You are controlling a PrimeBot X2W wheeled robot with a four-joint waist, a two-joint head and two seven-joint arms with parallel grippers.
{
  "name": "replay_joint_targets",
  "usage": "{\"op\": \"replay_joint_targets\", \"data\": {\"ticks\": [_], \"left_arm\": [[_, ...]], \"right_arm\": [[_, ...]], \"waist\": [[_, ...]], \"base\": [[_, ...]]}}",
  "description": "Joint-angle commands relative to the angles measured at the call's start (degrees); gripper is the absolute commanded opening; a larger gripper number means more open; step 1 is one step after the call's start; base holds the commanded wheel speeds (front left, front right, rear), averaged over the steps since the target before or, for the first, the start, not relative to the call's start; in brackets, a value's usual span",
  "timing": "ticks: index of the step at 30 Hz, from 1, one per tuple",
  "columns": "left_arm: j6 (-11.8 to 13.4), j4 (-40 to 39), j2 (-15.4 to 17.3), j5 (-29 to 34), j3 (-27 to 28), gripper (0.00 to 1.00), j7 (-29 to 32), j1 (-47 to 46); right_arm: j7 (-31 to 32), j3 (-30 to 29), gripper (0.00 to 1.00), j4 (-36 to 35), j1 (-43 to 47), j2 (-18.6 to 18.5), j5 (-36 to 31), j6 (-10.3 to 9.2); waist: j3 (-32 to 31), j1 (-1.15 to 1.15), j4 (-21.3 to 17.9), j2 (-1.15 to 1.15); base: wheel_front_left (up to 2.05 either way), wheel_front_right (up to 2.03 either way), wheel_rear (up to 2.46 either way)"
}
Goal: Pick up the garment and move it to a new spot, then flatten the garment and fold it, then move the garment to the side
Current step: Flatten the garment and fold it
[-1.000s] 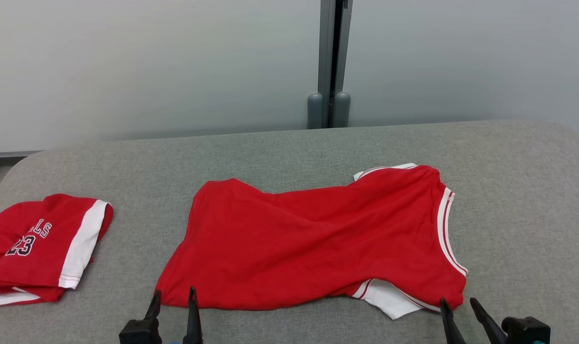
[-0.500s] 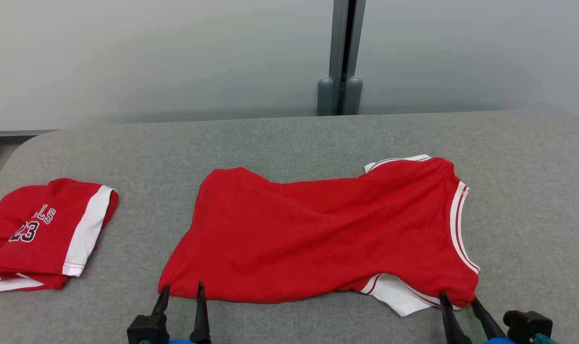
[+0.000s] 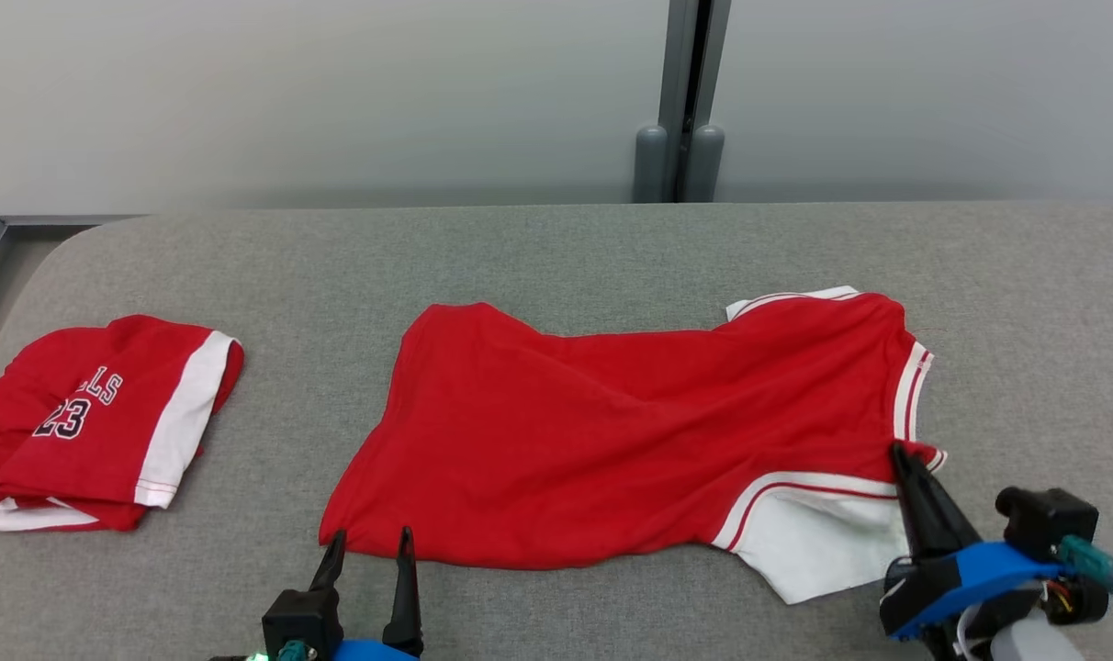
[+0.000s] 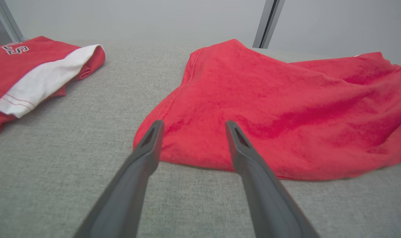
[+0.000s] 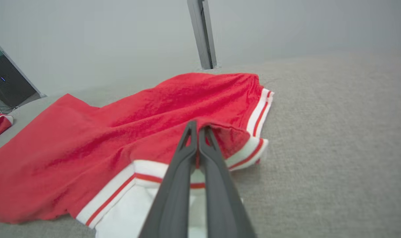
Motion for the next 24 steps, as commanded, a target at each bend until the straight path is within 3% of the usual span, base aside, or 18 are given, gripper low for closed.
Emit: {"op": "replay_joint_targets", "data": {"ticks": [1,7,8,9,10,11,12,16,24], "left_arm": [[-0.03,0.07,0.00,-0.22,-0.47,1.00,-0.16,-1.18],[0.15,0.94,0.00,-1.13,-3.21,1.00,-0.16,-3.51],[0.23,1.06,-0.01,-1.23,-3.60,1.00,-0.16,-3.81],[0.39,1.15,-0.02,-1.30,-3.85,1.00,-0.16,-4.08],[0.47,1.23,-0.02,-1.51,-4.09,1.00,-0.17,-4.30],[0.55,1.27,-0.01,-1.69,-4.23,1.00,-0.16,-4.44],[1.31,1.12,-0.01,-2.00,-3.57,1.00,-0.16,-4.40],[1.31,1.32,0.02,-0.07,-2.63,1.00,-0.16,-3.61],[1.24,1.58,0.04,2.99,1.36,1.00,-0.16,-1.86]], "right_arm": [[-0.19,0.37,0.00,1.09,-2.89,-1.25,-0.67,0.00],[-0.19,0.08,0.00,8.99,-12.27,-4.32,-4.17,-0.01],[-0.19,-0.40,0.21,11.37,-13.48,-4.43,-4.87,-0.01],[-0.19,-1.02,0.87,13.89,-14.71,-4.44,-5.59,-0.01],[-0.18,-1.56,1.00,16.54,-16.07,-4.46,-6.65,-0.01],[-0.21,-2.21,1.00,18.13,-17.63,-4.12,-7.25,0.00],[-0.20,-8.75,1.00,19.30,-19.18,-3.14,-12.29,-0.01],[-0.19,-12.49,1.00,10.97,-15.22,-0.31,-16.09,0.00],[-0.19,-8.32,1.00,-1.48,-4.49,3.16,-17.67,-0.01]], "waist": [[0.88,-0.01,1.06,0.00],[3.43,-0.01,4.77,0.00],[3.76,-0.01,5.29,0.00],[4.04,-0.01,5.66,0.00],[4.22,-0.01,5.98,0.00],[4.31,-0.01,6.14,0.00],[3.63,-0.01,5.59,0.00],[1.71,-0.01,3.83,0.00],[-2.63,-0.01,0.45,0.00]], "base": [[0.00,0.00,0.00],[0.00,0.00,0.00],[0.00,0.00,0.00],[0.00,0.00,0.00],[0.00,0.00,0.00],[0.00,0.00,0.00],[0.00,0.00,0.00],[0.00,0.00,0.00],[0.00,0.00,0.00]]}}
